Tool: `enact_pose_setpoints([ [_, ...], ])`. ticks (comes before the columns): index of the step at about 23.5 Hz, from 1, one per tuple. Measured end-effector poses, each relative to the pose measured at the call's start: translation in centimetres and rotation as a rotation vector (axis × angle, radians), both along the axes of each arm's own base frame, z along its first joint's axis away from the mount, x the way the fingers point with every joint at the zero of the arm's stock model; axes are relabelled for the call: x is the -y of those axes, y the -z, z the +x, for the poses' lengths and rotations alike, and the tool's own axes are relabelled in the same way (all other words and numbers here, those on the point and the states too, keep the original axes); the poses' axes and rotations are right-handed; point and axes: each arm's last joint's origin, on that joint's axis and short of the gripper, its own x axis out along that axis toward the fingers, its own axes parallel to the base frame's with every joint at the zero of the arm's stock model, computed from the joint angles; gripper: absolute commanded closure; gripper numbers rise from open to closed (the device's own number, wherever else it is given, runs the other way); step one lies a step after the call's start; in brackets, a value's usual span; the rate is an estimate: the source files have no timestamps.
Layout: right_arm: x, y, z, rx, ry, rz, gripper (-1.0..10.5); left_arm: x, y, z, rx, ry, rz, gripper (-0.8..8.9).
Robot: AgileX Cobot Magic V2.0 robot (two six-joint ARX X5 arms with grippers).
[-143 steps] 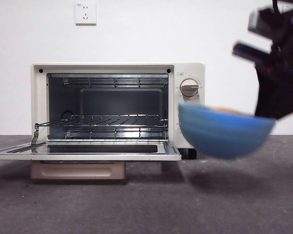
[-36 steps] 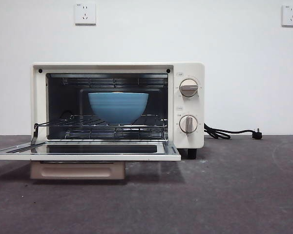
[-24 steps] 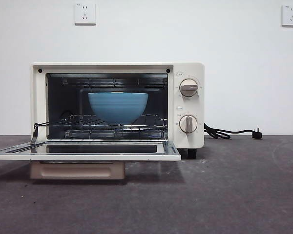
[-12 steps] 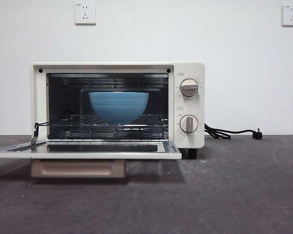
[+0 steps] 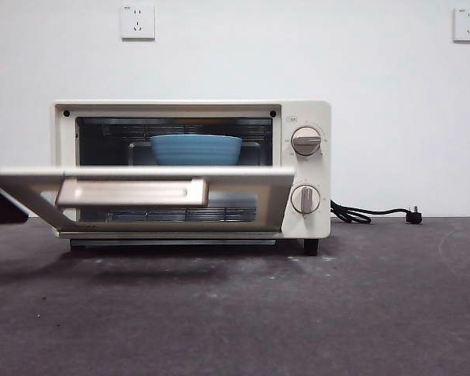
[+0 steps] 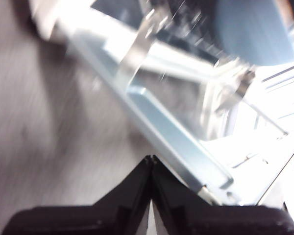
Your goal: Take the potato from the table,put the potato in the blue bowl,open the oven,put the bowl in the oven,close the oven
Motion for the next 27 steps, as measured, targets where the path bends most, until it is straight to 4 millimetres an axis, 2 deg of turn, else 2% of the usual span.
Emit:
enact_pose_setpoints([
  [6,0.0,0.0,0.0,-0.002,0.004,0.002,7.3,-0.2,-1.8,1.4,0.083,-0.019,-0.036,8.21],
  [17,0.0,0.0,0.0,-0.002,0.004,0.003,7.3,-0.5,-6.9,4.5,0.271,-0.011,-0.041,8.21],
  [22,0.0,0.0,0.0,-0.002,0.004,0.002,7.3,-0.5,-8.0,4.7,0.280,0.004,-0.049,8.21],
  [27,0.0,0.0,0.0,-0.002,0.004,0.002,7.3,-0.2,-9.2,3.8,0.286,0.029,-0.063,8.21],
])
